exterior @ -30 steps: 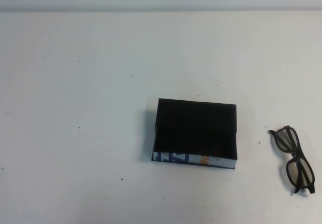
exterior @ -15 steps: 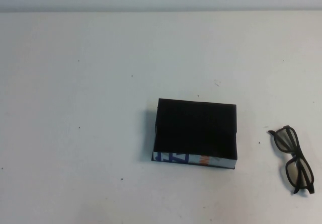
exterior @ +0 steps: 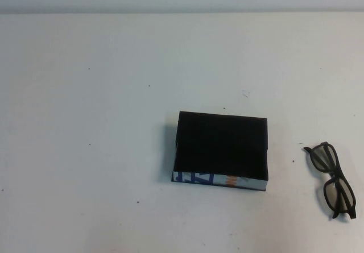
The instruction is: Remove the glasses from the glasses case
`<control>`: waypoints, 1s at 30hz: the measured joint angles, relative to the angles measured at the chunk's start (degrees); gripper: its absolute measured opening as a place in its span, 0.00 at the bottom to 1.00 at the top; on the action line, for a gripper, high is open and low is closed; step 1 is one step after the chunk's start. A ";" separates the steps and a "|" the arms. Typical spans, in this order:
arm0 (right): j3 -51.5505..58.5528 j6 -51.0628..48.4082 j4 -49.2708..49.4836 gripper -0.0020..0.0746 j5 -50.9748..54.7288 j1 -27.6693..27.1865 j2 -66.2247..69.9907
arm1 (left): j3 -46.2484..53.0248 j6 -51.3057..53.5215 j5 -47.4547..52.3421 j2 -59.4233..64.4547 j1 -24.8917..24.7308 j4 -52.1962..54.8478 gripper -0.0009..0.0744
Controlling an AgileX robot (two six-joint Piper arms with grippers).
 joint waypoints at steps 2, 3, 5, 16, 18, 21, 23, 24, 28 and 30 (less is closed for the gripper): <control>0.47 0.00 0.00 0.01 0.40 0.00 0.05 | 0.00 0.00 0.00 0.00 0.00 0.00 0.01; 0.71 0.00 0.10 0.01 0.27 0.00 0.05 | 0.00 0.00 0.00 0.00 0.00 0.00 0.01; 2.22 0.00 0.37 0.01 -0.01 0.00 -0.66 | 0.00 0.00 0.00 0.00 0.00 0.00 0.01; 11.62 -0.03 -1.56 0.01 -8.51 0.00 -22.80 | 0.00 0.00 0.00 0.00 0.00 0.00 0.01; 14.61 -0.12 -1.56 0.01 -13.15 0.00 -25.95 | 0.00 0.00 0.00 0.00 0.00 0.00 0.01; 18.67 -0.12 -1.56 0.01 -17.64 0.00 -29.19 | 0.00 0.00 0.00 0.00 0.00 0.00 0.01; 21.03 -0.12 -1.56 0.01 -18.75 0.00 -30.18 | 0.00 0.00 0.00 0.00 0.00 0.00 0.01; 22.08 -0.12 -1.56 0.01 -18.75 0.00 -30.32 | 0.00 0.00 0.00 0.00 0.00 0.00 0.01; 25.74 -0.12 -1.56 0.01 -18.55 0.00 -30.32 | 0.00 0.00 0.00 0.00 0.00 0.00 0.01; 26.72 -0.12 -1.56 0.01 -18.09 -0.31 -30.32 | 0.00 0.00 0.00 0.00 0.00 0.00 0.01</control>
